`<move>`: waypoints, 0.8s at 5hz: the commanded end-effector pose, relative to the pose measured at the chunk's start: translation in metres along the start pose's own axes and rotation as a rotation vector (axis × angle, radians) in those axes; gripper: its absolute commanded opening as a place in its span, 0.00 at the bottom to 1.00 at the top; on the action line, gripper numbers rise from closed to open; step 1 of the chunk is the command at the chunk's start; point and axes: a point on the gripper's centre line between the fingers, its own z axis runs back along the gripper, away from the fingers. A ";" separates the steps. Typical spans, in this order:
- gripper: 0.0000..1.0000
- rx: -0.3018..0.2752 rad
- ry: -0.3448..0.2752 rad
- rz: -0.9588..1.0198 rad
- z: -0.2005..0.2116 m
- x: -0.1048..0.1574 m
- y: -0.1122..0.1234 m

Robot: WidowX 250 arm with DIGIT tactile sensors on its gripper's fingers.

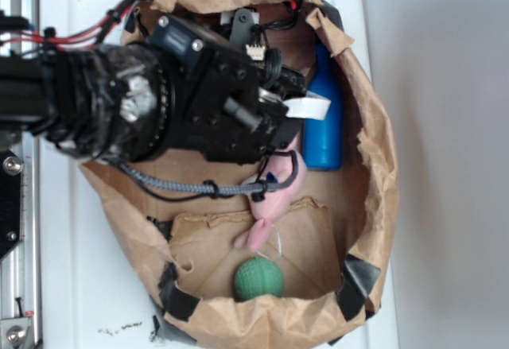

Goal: Grab the gray animal.

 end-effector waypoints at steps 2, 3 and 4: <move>1.00 -0.156 -0.024 0.011 0.035 -0.011 -0.004; 1.00 -0.292 -0.063 -0.022 0.073 -0.026 0.007; 1.00 -0.358 -0.067 -0.040 0.087 -0.039 0.016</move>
